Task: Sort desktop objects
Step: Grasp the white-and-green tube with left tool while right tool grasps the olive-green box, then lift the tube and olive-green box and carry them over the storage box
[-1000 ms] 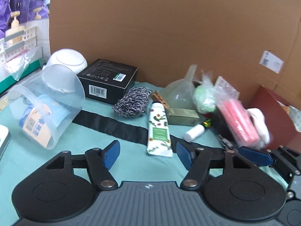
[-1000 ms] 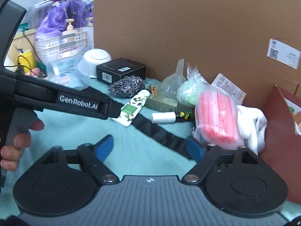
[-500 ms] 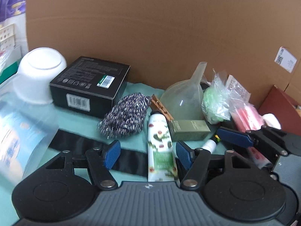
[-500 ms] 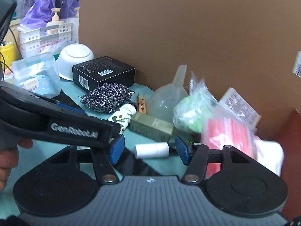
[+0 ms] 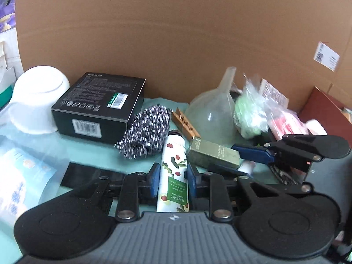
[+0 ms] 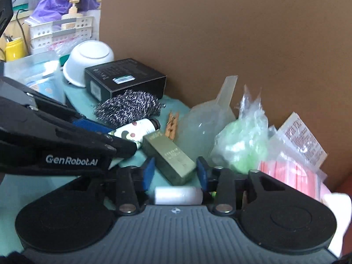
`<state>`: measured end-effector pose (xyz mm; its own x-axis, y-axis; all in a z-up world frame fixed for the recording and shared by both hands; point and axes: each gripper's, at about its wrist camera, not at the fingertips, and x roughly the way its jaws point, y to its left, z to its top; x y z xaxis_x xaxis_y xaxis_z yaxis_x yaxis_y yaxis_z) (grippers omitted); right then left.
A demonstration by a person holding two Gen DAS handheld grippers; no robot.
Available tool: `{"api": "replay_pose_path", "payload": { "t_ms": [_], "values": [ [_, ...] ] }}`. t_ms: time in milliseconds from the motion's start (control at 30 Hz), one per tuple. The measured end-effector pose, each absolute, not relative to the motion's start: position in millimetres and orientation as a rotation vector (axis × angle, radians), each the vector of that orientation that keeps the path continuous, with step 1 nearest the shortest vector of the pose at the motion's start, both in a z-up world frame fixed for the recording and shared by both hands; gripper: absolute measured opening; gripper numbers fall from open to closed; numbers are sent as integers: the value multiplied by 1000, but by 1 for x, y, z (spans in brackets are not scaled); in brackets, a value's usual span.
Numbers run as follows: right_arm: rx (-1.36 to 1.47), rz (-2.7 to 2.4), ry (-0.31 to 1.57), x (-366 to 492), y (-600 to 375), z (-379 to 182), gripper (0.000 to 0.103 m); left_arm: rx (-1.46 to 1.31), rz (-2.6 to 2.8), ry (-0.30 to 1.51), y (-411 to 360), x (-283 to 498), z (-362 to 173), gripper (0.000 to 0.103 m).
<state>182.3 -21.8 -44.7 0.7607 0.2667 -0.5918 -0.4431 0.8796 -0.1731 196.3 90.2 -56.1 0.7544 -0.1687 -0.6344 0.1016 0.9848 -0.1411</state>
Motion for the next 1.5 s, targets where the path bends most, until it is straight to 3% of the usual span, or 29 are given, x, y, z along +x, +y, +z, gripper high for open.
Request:
{"api": "replay_pose_path", "payload": {
  "t_ms": [100, 500, 733, 767, 833, 900, 1500],
  "values": [
    [-311, 438, 625, 166, -24, -41, 26, -85, -159, 714, 92, 179, -52, 25],
    [-288, 438, 644, 181, -20, -44, 28, -122, -143, 737, 93, 179, -57, 25],
    [-226, 439, 655, 179, -26, -45, 22, -96, -127, 728, 89, 179, -58, 25],
    [-225, 437, 657, 178, -26, -45, 22, -90, -129, 734, 90, 179, -58, 24],
    [-218, 434, 662, 175, -27, -44, 21, -110, -134, 745, 90, 176, -57, 13],
    [-206, 446, 655, 168, -28, -41, 21, -132, -132, 747, 91, 170, -55, 12],
    [-150, 401, 447, 64, -84, 27, 21, -85, -252, 544, 20, 99, 16, 12]
  ]
}}
